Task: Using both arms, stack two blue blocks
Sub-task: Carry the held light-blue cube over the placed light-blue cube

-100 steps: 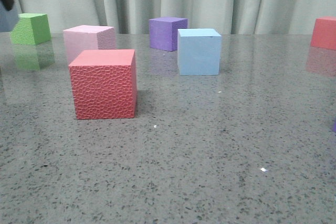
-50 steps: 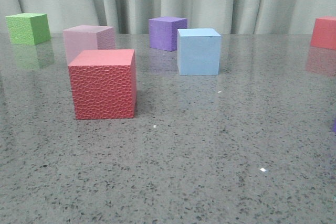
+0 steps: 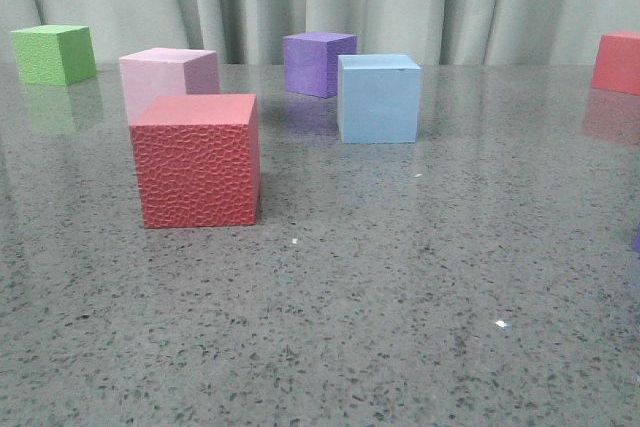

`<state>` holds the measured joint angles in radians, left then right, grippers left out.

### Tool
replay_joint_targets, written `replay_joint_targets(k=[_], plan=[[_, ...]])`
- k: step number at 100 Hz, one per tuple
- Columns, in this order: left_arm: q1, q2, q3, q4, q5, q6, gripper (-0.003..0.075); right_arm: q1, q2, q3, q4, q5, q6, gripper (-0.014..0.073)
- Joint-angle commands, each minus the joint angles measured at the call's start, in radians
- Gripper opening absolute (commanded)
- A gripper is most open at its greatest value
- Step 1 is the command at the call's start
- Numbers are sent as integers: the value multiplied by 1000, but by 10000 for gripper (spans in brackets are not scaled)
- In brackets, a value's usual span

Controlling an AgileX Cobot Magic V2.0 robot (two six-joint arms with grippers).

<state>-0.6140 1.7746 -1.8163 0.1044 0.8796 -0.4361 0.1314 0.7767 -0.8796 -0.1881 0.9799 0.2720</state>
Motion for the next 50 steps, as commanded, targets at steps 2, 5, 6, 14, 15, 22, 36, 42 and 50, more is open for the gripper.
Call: replay_joint_targets(k=[2,5,6,14,15,22,36,42,50], plan=[[-36,1,-81,-8,-57,-12,230,0,-10,-23,-12,-54,-5,591],[-42,13,-92,-8,-55,-12,230,0,-10,-23,-12,-54,-5,591],[-46,15,-97,-8,-54,-12,230,0,-10,-23,-12,-54,-5,591],[-59,31,-107,-8,-54,-12,230,0,-10,-23,-12,-54,-5,591],[-59,31,-107,-8,-54,-12,230,0,-10,-23,-12,-54,-5,591],[-65,33,-107,-9,-54,-12,230,0,-10,-23,-12,-54,-5,591],[-65,33,-107,-9,-54,-12,230,0,-10,-23,-12,-54,-5,591],[-65,33,-107,-9,-54,-12,230,0,-10,-23,-12,-54,-5,591],[-65,33,-107,-9,-54,-12,230,0,-10,-23,-12,-54,-5,591]])
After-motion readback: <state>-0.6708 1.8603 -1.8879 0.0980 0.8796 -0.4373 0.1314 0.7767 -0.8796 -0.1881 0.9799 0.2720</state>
